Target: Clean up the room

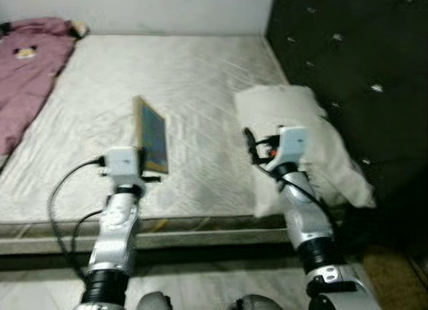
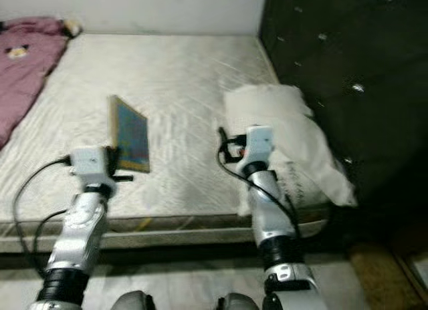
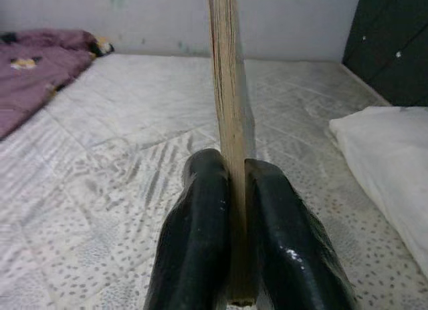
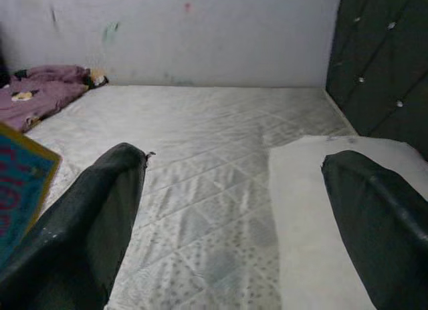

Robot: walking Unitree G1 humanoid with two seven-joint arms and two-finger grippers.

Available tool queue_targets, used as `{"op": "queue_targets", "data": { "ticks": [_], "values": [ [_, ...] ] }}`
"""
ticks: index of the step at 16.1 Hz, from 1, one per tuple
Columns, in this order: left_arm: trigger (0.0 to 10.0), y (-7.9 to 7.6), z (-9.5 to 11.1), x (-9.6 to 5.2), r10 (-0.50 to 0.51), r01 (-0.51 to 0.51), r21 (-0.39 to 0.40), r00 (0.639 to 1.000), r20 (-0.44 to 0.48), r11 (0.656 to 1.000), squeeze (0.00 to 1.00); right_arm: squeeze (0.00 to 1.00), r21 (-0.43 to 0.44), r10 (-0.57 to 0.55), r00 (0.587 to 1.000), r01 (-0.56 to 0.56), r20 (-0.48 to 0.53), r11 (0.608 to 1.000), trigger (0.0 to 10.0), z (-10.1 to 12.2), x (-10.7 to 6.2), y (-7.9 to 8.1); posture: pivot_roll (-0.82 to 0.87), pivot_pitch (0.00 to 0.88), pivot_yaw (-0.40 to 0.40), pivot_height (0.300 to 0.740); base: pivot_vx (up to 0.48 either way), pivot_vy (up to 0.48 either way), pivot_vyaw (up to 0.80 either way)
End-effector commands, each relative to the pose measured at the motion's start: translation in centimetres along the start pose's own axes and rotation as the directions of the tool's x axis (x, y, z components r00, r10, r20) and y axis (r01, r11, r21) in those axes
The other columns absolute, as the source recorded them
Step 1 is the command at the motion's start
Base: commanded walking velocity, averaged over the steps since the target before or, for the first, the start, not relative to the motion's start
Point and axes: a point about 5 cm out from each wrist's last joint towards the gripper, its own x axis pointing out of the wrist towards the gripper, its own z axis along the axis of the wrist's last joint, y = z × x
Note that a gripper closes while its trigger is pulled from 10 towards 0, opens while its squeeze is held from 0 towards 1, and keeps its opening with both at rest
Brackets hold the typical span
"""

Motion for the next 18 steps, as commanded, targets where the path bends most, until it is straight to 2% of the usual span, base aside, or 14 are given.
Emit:
{"op": "queue_targets", "data": {
  "ticks": [1, 11, 13, 18],
  "values": [
    [10.0, -0.48, 1.01, 0.23, -0.013, 0.014, -0.015, 0.999, 0.051, 1.000, 0.00, 0.00, -0.019, -0.023, 1.000, 0.023, 0.009, 1.000, 10.0, 0.30, -0.11, -0.98, -0.05, 0.000, 0.010, 0.740, 0.000, 0.000, 0.00],
    [10.0, -0.83, 1.43, -0.01, -0.068, 0.073, -0.054, 0.993, 0.092, 0.996, 0.00, 0.00, -0.010, -0.027, 1.000, 0.027, 0.005, 1.000, 10.0, 0.28, -0.10, -1.02, -0.05, 0.000, 0.012, 0.740, 0.000, 0.000, 0.00],
    [10.0, -0.82, 1.45, 0.02, -0.071, 0.076, -0.056, 0.993, 0.094, 0.996, 0.00, 0.00, -0.007, -0.027, 1.000, 0.027, 0.007, 1.000, 10.0, 0.32, -0.04, -1.00, -0.05, 0.000, 0.011, 0.740, 0.264, 0.000, -0.58],
    [10.0, -0.94, 1.46, 0.04, -0.079, 0.084, -0.060, 0.992, 0.095, 0.995, 0.00, 0.00, -0.016, -0.022, 1.000, 0.022, 0.009, 1.000, 10.0, 0.40, 0.07, -1.07, -0.05, 0.000, 0.008, 0.740, 0.303, 0.000, 0.00]
  ]
}}
